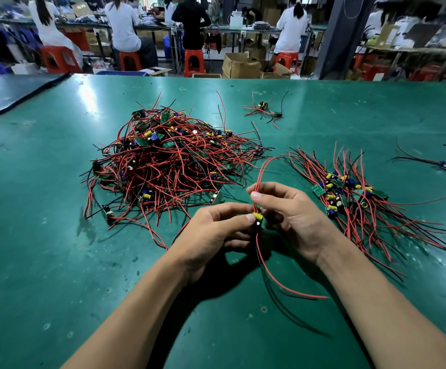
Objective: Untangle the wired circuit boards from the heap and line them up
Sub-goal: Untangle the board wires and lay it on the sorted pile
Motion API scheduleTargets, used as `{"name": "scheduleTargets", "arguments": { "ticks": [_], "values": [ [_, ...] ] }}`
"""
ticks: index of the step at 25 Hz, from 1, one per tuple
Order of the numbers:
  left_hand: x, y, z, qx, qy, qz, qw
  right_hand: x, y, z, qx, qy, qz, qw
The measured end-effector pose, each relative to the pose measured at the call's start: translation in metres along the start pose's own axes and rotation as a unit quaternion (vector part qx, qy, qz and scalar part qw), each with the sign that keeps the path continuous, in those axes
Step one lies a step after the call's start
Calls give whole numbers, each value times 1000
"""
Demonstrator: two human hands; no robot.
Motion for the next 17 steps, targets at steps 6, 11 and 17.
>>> {"name": "scheduleTargets", "arguments": {
  "ticks": [6,11,17],
  "values": [
    [-1,-2,-1,-21,-3,45,999,-1,0,7,-34,-38,-40,998],
    [-1,-3,-4,-42,-10,83,996,-4,2,6,-2,30,-52,998],
    [-1,-3,-4,-46,-61,100,992,-9,2,7,-2,51,-83,995]
  ]
}}
Point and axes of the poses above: each hand's wrist, its own y-axis away from the middle knuckle, its own x-axis out of the back of the hand, z = x × y, the point moved 2 cm from there along -y, towards the middle knuckle, and after that the axes turned 12 degrees about x, right-handed, at the moved point
